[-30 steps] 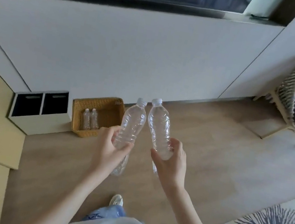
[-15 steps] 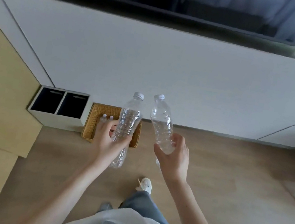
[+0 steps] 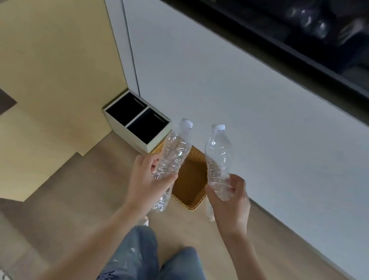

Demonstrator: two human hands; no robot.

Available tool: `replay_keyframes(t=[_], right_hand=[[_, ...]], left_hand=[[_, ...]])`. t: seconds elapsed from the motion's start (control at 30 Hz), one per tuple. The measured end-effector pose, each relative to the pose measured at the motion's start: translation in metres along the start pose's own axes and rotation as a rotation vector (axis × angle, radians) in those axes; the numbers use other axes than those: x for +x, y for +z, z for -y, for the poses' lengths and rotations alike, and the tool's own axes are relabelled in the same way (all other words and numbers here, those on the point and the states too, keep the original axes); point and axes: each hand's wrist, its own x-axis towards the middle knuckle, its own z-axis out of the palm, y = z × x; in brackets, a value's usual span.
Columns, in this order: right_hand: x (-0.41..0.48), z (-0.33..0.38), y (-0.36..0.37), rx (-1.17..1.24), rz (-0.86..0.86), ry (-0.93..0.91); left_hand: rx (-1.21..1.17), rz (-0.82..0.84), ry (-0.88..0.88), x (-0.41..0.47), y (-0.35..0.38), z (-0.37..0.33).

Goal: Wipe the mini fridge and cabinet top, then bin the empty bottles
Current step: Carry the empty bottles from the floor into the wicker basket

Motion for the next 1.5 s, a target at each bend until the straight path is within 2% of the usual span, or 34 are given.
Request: replay_keyframes(t=[0.23,0.43,0.6,0.8,1.03,1.23,1.5], right_hand=[[0.063,-0.023,0.094,0.039,-0.034,0.141],[0.131,-0.090,0.194,0.121,-0.125,0.260],[0.180,-0.188,0.279,0.138,-0.190,0.349],[0.229,-0.344,0.381,0.087,-0.185,0.415],[0.265,-0.486,0.451,0.045,-0.171,0.474],[0.278,-0.548,0.488,0.058,-0.117,0.528],[0.289,-0.572,0.508,0.050,-0.091,0.566]], left_hand=[[-0.038,0.048,-0.090,0.103,0.015,0.072],[-0.051,0.129,-0.096,0.195,0.075,0.166],[0.032,0.262,-0.082,0.250,0.155,0.275],[0.115,0.394,-0.019,0.296,0.267,0.426],[0.248,0.515,0.012,0.316,0.365,0.563],[0.352,0.542,0.005,0.319,0.411,0.616],[0.458,0.530,-0.024,0.325,0.430,0.638]])
